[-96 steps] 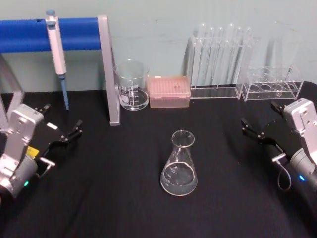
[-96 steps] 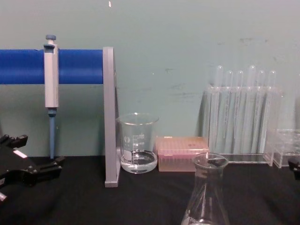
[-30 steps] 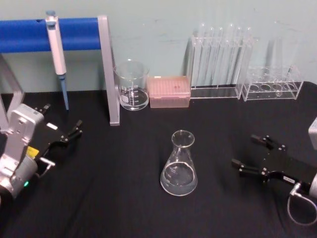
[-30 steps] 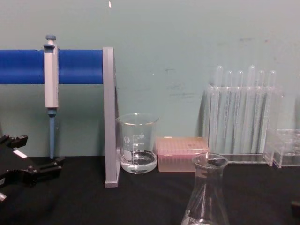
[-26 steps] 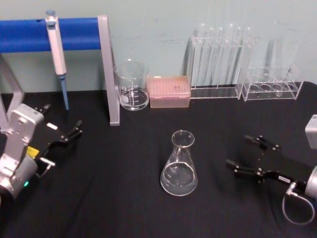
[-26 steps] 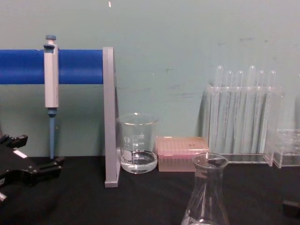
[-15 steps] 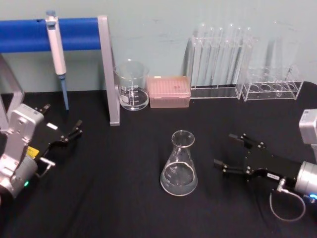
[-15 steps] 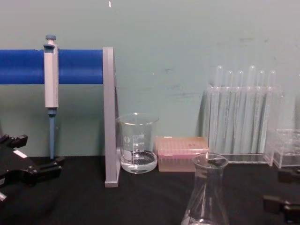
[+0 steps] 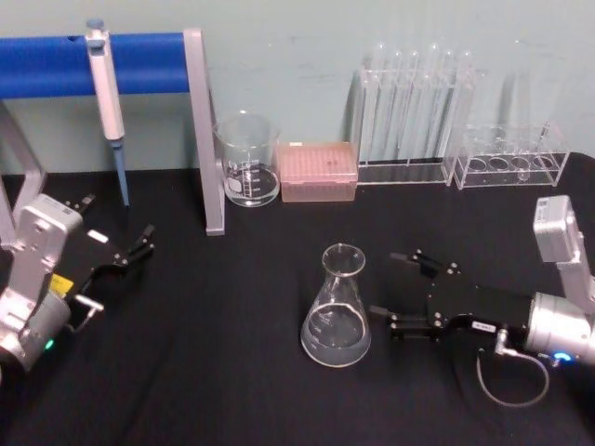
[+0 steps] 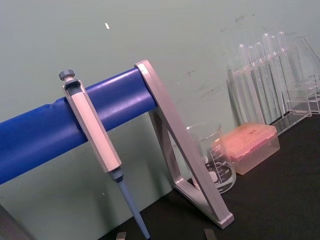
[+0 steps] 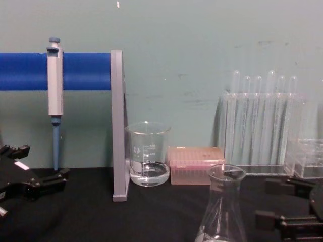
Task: Grasp the erlenmeyer flask with one hand, shake it three times, then place it back.
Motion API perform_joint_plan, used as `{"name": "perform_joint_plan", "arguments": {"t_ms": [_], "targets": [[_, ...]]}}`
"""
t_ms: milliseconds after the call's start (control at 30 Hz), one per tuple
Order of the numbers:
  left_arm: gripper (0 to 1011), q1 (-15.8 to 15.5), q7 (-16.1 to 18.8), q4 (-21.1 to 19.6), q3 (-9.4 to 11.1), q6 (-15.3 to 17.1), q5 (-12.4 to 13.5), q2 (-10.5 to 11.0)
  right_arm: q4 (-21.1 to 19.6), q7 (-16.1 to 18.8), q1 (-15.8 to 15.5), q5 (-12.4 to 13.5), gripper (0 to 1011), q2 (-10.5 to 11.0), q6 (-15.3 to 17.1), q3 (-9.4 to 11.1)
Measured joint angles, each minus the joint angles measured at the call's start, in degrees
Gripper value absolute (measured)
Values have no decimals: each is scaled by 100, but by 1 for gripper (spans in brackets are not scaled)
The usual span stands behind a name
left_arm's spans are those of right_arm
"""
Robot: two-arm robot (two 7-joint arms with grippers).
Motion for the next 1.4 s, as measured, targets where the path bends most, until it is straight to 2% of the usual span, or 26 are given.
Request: {"name": "perform_joint_plan", "arguments": {"t_ms": [433,733,967,1400], "targets": [[1001,0,0,0,0,0,0,0,511,387,518,53,1003,-252,-160,-362],[1001,0,0,0,0,0,0,0,933,592,872,72,1003,-518,-309,-597],[1001,0,0,0,0,0,0,0,1091,662,1010,88,1002,-640,-383,-698],[1001,0,0,0,0,0,0,0,1150,616,1066,128,1003,-682,-360,-754]]}}
